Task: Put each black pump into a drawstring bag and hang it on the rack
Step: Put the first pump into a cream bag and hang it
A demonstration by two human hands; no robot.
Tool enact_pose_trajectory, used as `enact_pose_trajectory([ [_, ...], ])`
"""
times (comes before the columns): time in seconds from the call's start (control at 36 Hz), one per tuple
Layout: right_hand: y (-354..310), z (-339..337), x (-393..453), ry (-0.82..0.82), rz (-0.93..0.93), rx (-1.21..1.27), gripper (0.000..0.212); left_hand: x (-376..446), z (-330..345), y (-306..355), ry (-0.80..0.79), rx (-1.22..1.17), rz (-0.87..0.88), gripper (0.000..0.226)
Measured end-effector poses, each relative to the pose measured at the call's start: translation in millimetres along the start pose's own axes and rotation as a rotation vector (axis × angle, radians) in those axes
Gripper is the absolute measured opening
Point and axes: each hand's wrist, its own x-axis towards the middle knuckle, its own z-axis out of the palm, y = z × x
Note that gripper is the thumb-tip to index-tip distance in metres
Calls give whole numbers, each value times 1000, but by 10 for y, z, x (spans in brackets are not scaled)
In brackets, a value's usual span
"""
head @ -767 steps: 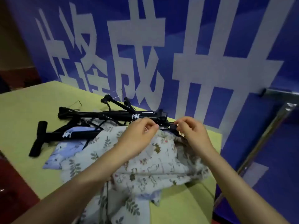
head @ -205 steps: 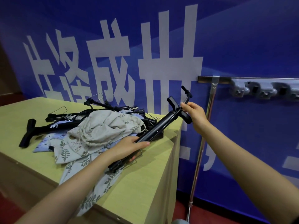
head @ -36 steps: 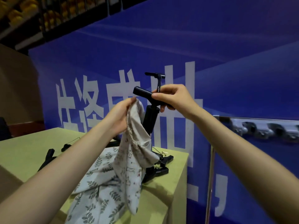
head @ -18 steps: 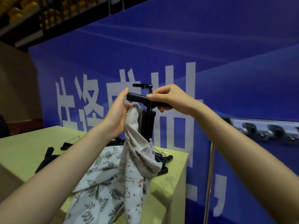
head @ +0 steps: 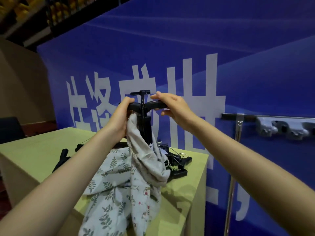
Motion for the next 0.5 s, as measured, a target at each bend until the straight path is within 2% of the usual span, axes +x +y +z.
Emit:
enact_pose_trajectory([
  [0.06, 157, 54, -35, 76, 103, 141, 36, 0, -76, -1, 29, -51, -28, 32],
  [0.11, 341, 85, -85, 43, 209, 154, 51, 1, -157, 8, 57, -93, -49, 36],
  [0.17, 547, 111, -138, -53, 300, 97, 57, 3, -211, 8, 84, -126, -57, 41],
  [0.25, 791, 161, -233, -264, 441, 7, 46, -7, -262, -13, 113, -149, -56, 35],
  [0.33, 836, 234, -343, -443, 472, -105, 44, -21, -282, -24, 111, -145, -61, 34],
  [0.42, 819, 291, -389, -404, 441, -125, 33, -31, -281, -21, 85, -150, -62, 36],
  [0.5, 787, 310, -363, -320, 409, -128, 31, -21, -308, -22, 89, -131, -50, 38],
])
